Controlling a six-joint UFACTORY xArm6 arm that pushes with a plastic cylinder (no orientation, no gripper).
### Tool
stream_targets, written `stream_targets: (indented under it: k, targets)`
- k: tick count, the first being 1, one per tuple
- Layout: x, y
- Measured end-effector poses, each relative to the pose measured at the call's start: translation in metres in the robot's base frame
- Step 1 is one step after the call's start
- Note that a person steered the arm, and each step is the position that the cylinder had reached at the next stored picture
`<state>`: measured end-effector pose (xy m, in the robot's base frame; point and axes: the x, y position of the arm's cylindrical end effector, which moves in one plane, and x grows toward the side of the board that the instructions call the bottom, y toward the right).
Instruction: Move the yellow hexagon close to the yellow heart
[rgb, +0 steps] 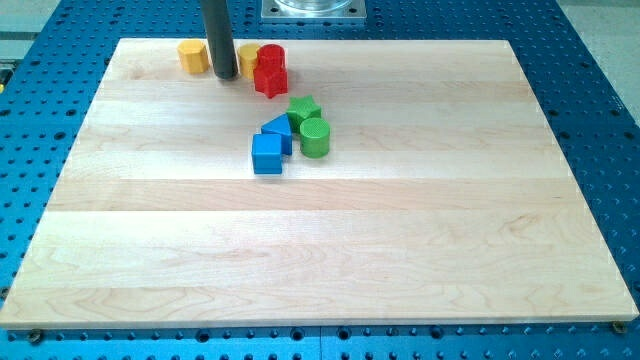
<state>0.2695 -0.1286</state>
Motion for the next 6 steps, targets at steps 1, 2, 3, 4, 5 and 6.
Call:
stream_targets:
  k: [1,2,3,4,5,6]
  targets:
    - [0.024,-0.039]
    - [0.004,-0.122]
    - [-0.043,-0.112]
    - [-0.046,-0.074]
    - [-0.040,-0.060]
    - [-0.033,-0.054]
